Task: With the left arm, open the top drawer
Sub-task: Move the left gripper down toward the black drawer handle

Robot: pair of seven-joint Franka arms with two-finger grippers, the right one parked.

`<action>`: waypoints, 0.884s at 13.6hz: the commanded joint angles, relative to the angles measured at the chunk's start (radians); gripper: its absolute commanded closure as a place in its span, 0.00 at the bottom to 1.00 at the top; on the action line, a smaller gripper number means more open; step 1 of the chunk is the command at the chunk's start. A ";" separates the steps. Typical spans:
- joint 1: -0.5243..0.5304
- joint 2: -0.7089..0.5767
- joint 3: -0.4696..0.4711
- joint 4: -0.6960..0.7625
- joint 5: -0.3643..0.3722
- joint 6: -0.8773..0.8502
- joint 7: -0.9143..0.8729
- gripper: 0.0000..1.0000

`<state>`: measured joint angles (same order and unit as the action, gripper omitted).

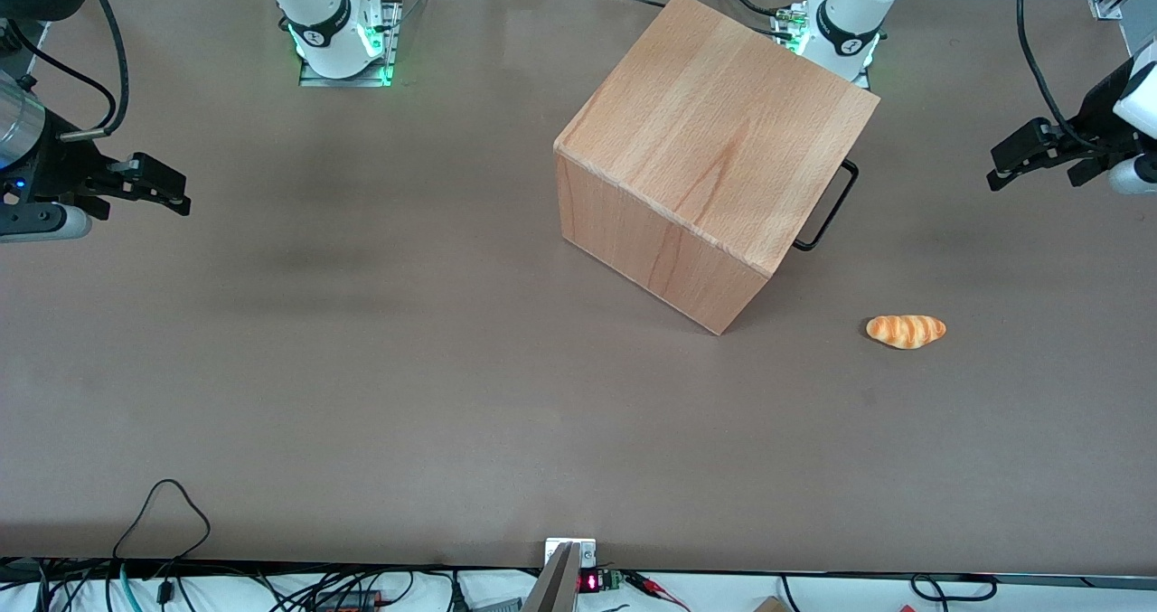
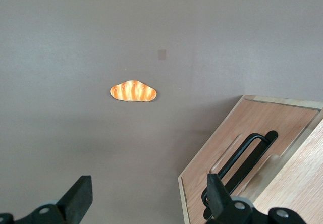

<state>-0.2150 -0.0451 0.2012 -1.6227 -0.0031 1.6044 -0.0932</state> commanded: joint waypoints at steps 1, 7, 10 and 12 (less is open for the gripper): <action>-0.006 0.010 0.004 0.027 0.018 -0.017 0.021 0.00; -0.006 0.016 0.001 0.021 0.018 -0.017 0.021 0.00; -0.006 0.031 0.001 -0.034 0.011 0.009 0.018 0.00; -0.007 0.036 0.000 -0.107 0.003 0.080 0.027 0.00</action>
<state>-0.2172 -0.0129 0.2002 -1.6662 -0.0031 1.6239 -0.0914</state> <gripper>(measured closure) 0.000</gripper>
